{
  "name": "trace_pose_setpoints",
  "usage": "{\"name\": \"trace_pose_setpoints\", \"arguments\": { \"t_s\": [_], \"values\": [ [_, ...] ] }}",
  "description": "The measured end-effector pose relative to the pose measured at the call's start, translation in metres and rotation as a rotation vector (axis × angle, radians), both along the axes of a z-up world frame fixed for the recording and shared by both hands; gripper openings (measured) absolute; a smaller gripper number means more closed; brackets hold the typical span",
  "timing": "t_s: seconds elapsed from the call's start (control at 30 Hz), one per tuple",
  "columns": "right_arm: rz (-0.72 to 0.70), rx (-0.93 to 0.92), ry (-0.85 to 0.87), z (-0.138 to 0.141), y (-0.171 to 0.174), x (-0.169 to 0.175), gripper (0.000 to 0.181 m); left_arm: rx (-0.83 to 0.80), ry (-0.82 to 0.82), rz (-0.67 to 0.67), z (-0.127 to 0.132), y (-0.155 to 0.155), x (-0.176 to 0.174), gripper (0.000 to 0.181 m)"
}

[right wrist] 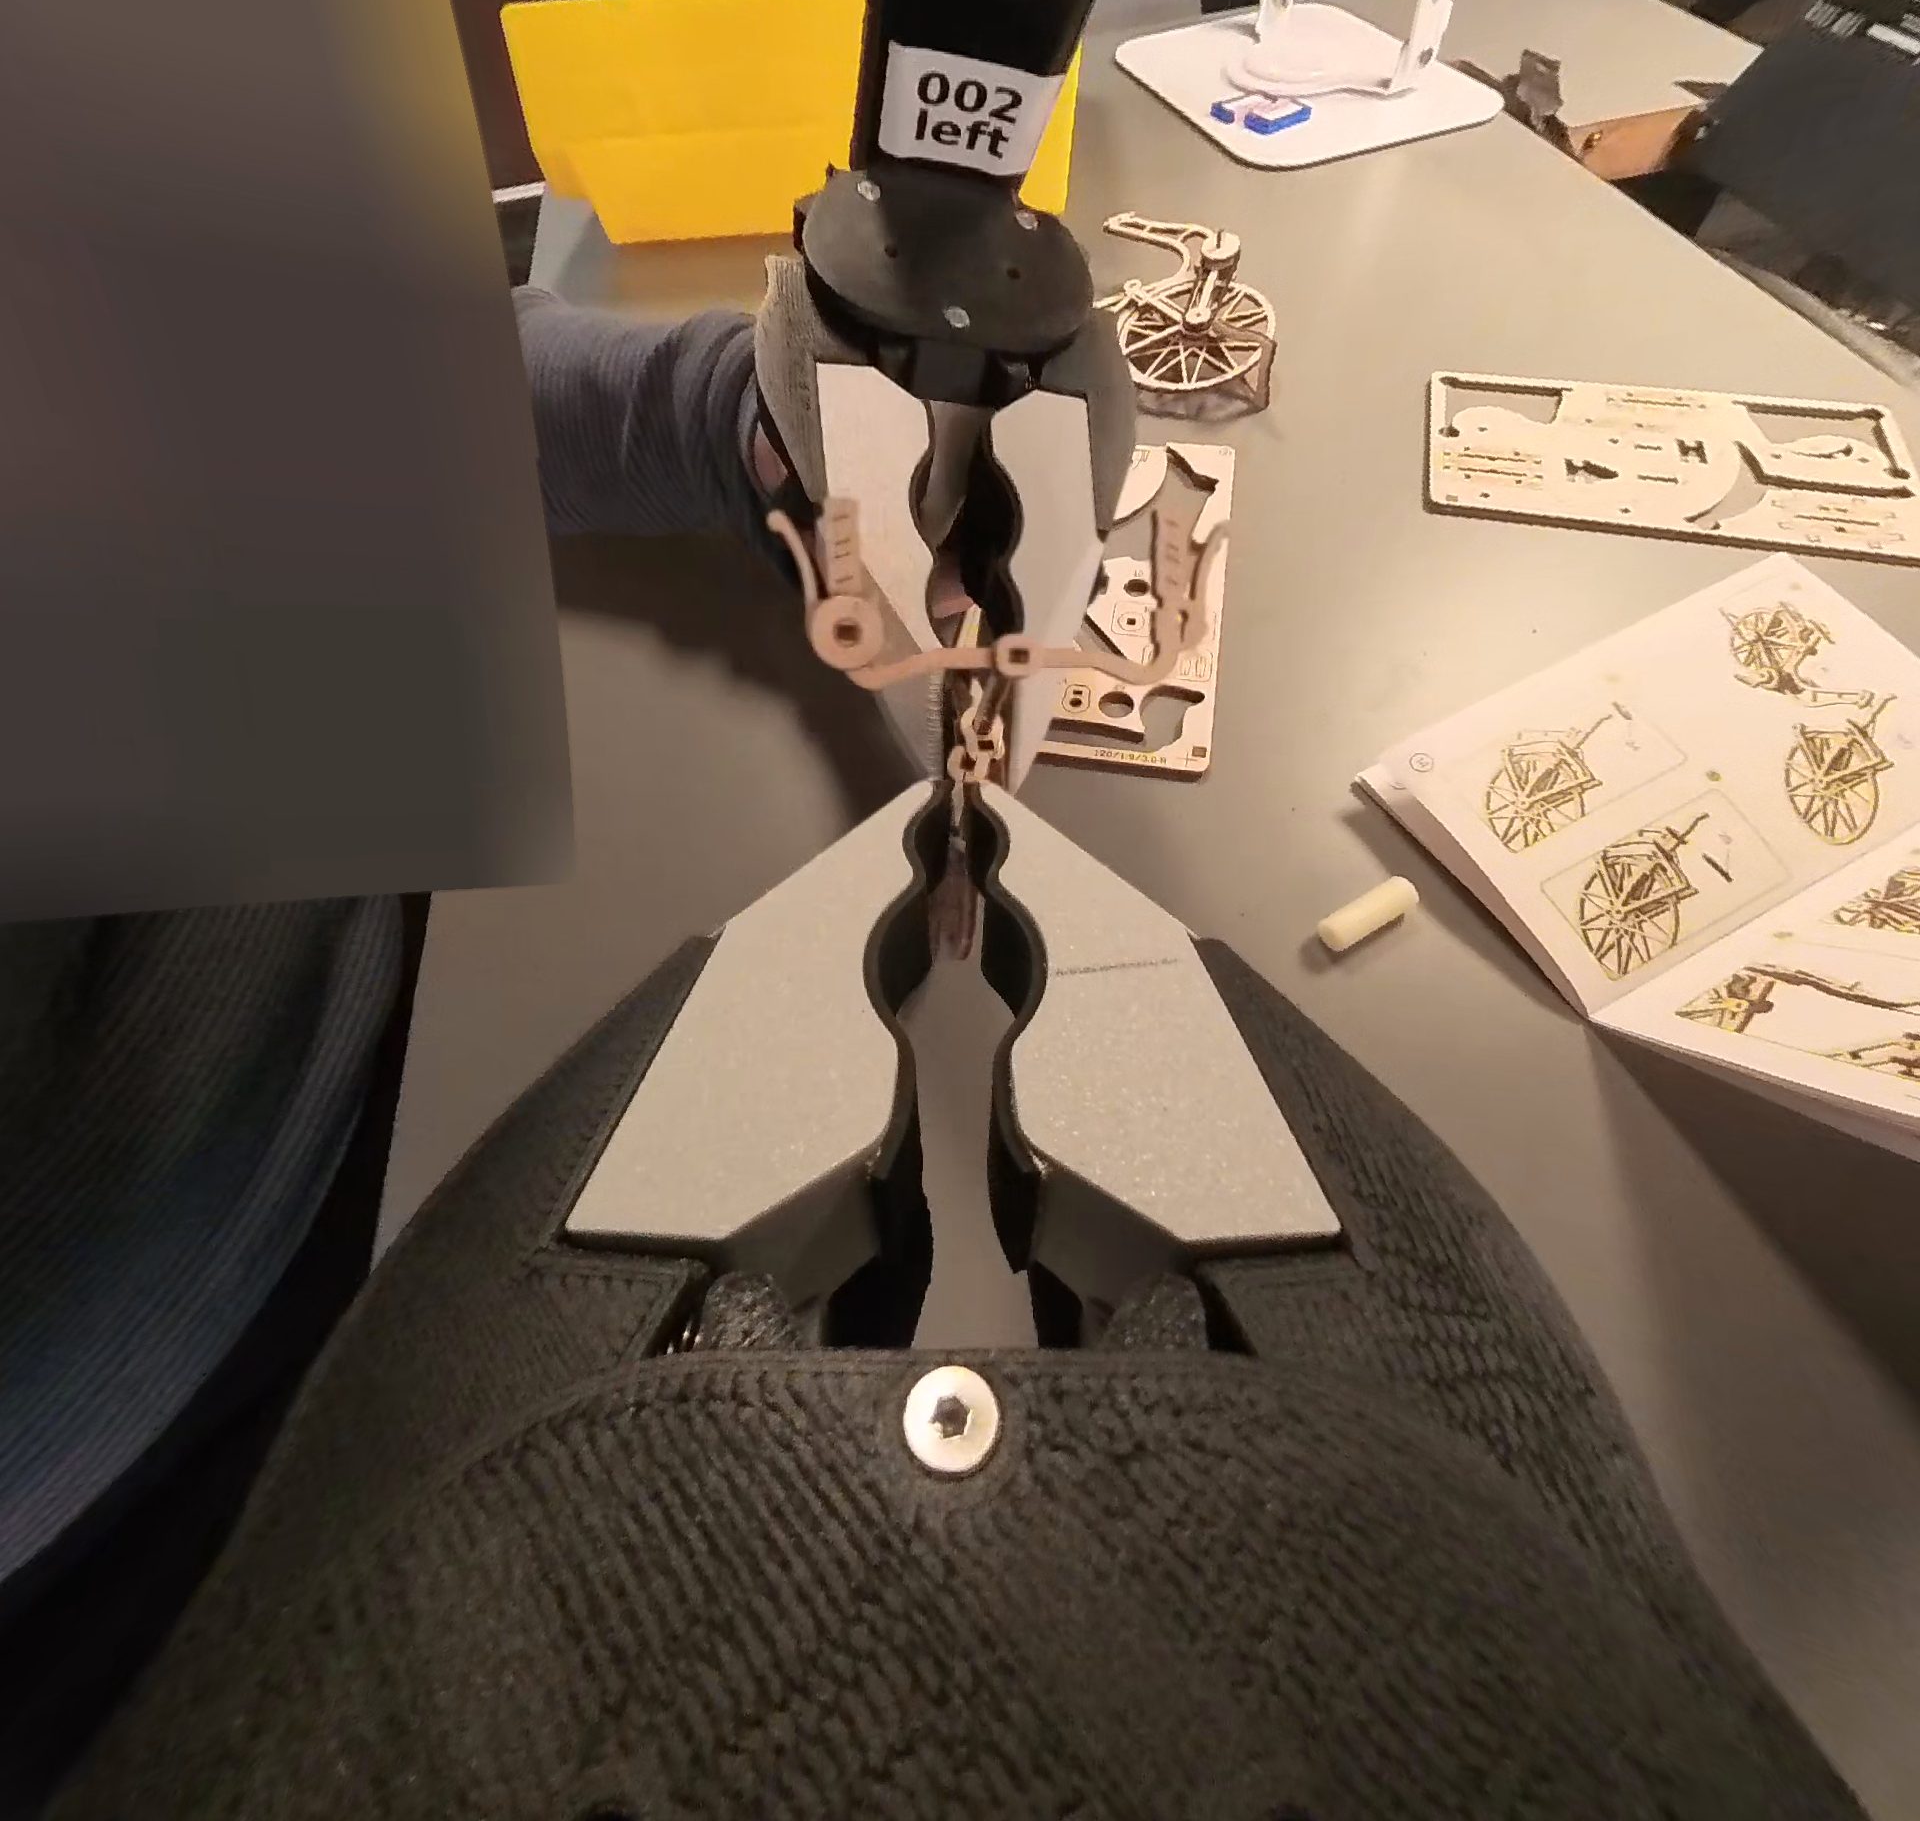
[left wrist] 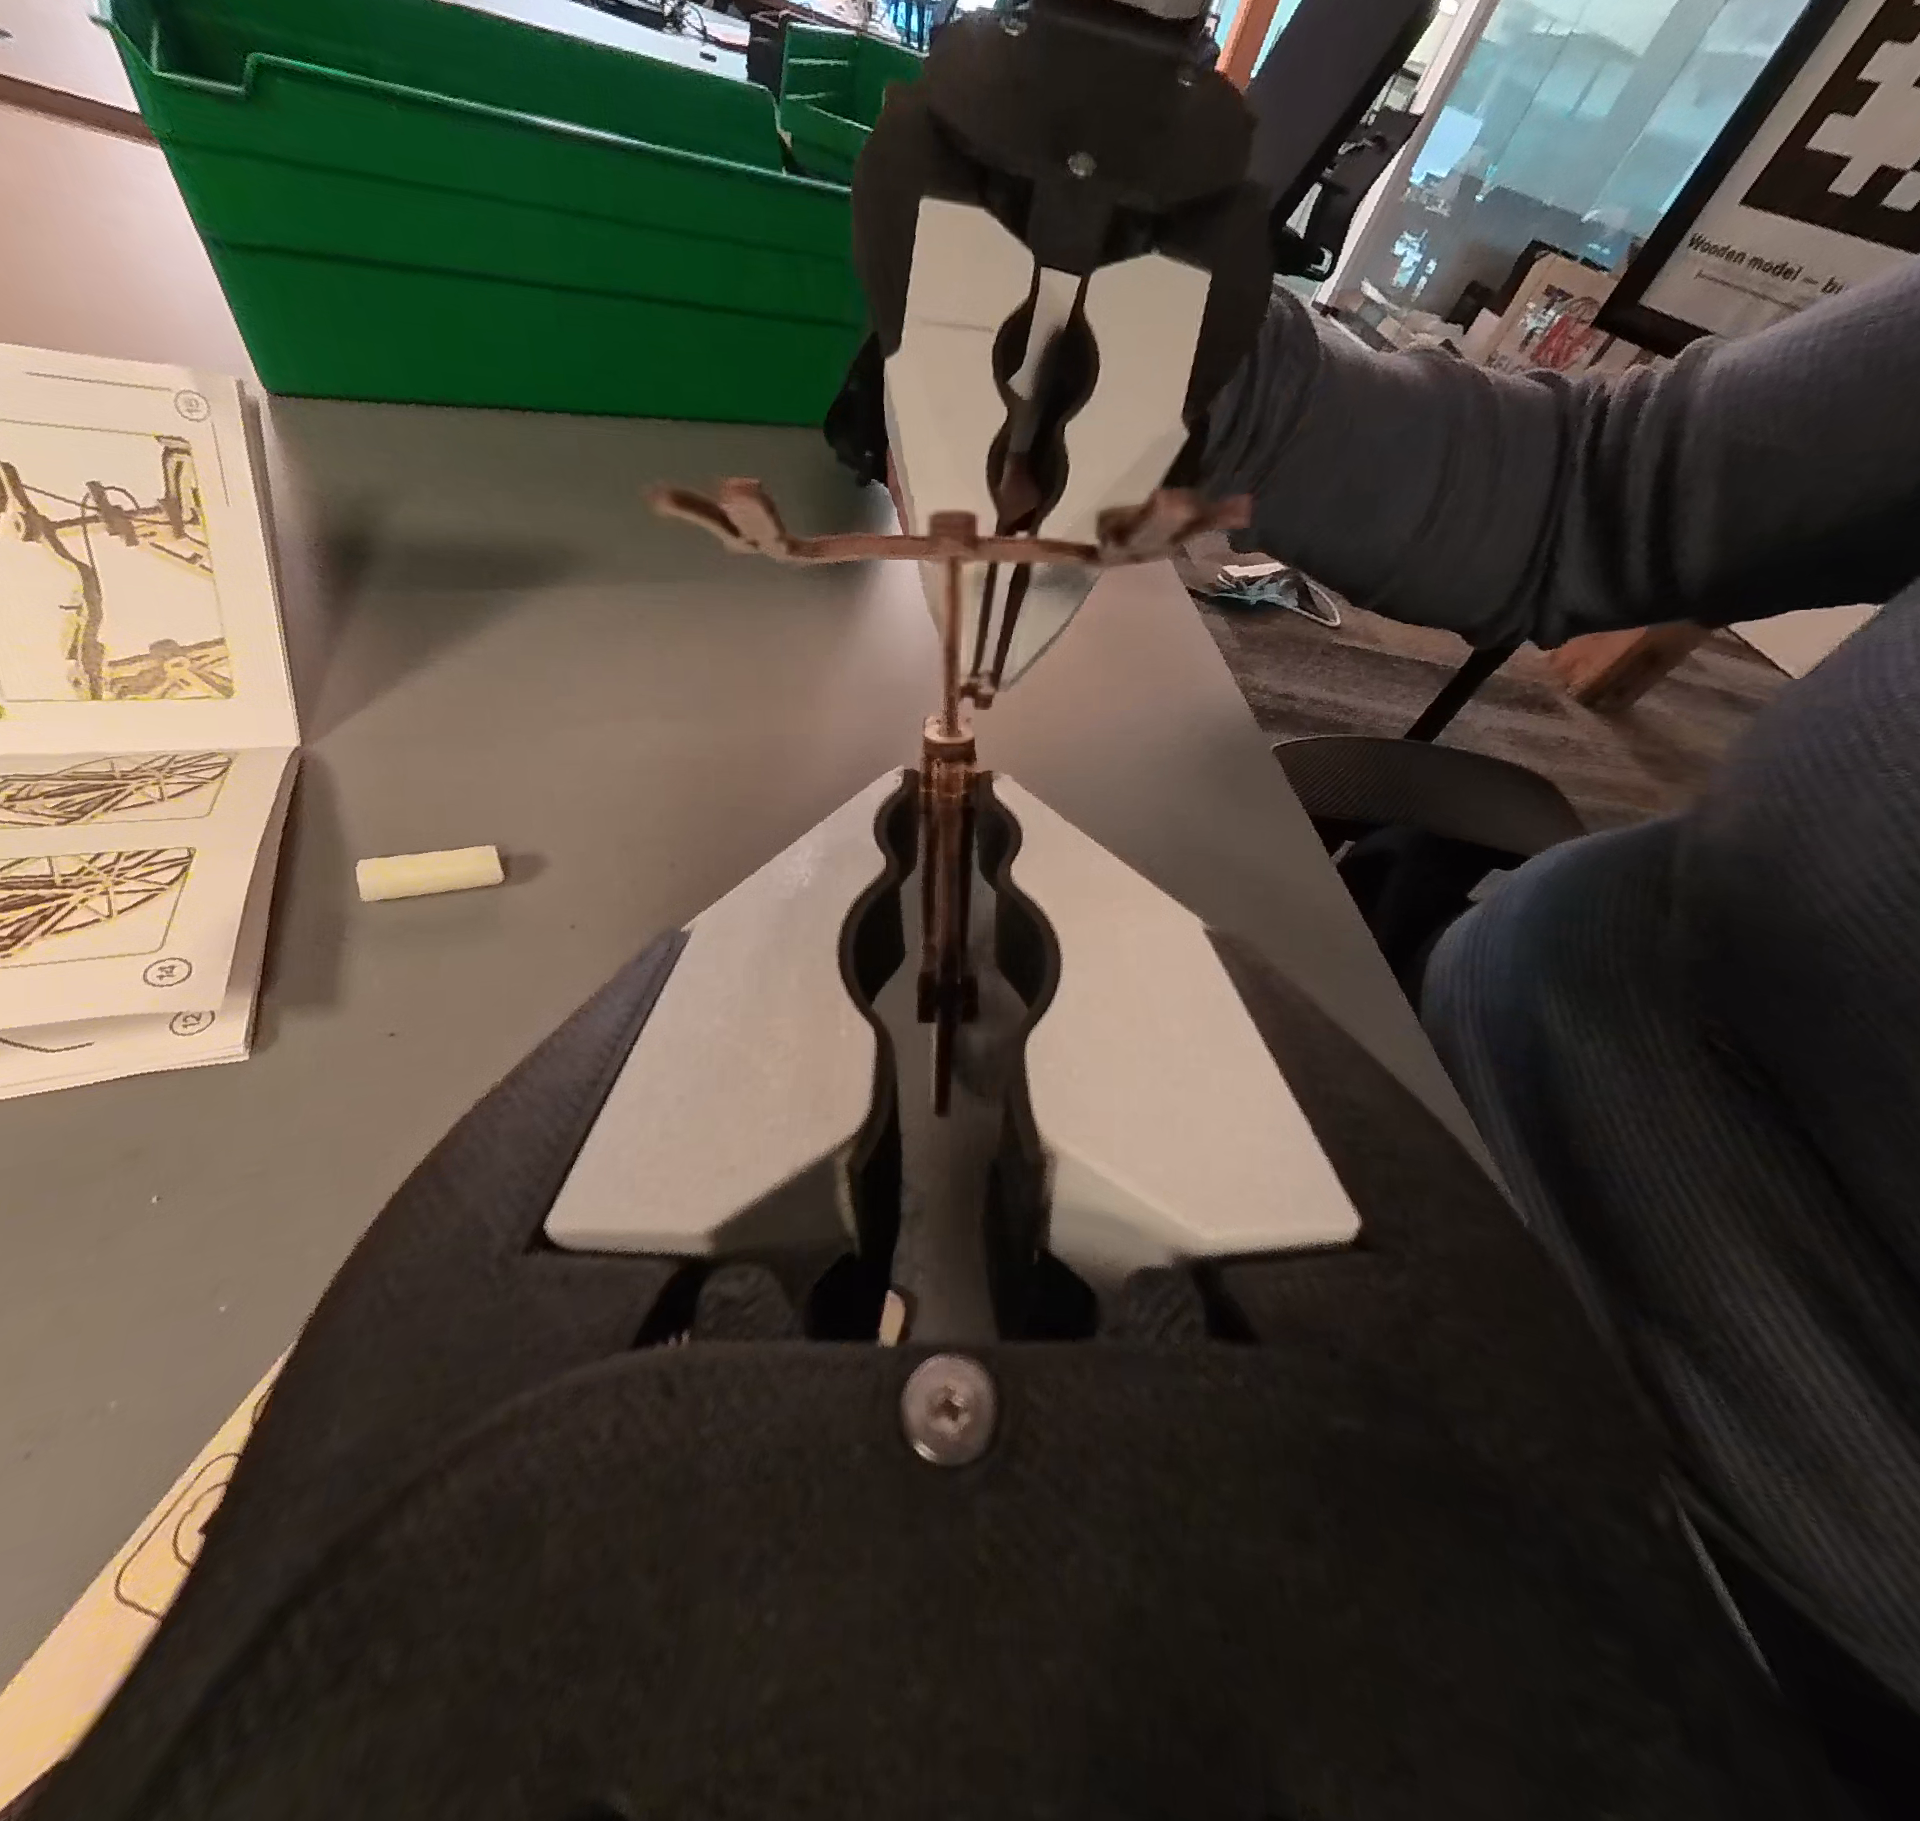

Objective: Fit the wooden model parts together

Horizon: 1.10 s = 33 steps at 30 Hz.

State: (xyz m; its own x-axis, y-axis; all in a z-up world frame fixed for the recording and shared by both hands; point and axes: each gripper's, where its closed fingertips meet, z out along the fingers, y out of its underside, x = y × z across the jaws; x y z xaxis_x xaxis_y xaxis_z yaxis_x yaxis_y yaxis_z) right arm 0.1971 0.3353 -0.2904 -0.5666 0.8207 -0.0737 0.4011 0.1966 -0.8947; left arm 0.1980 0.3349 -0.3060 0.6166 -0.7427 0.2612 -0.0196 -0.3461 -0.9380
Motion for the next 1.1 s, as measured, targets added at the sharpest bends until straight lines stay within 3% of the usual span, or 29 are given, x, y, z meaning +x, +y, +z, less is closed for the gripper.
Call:
{"name": "trace_pose_setpoints", "arguments": {
  "t_s": [0.33,0.83,1.1],
  "values": [
    [0.004,0.055,-0.024,-0.006,0.004,-0.003,0.000,0.009,-0.028,0.025,0.002,0.004,-0.001,0.009],
    [0.072,0.026,-0.124,-0.006,-0.002,0.000,0.000,0.066,0.112,0.018,0.000,0.002,0.005,0.009],
    [0.076,-0.006,-0.098,0.002,-0.003,-0.001,0.000,0.076,0.143,0.023,0.000,0.002,0.008,0.009]
  ]
}}
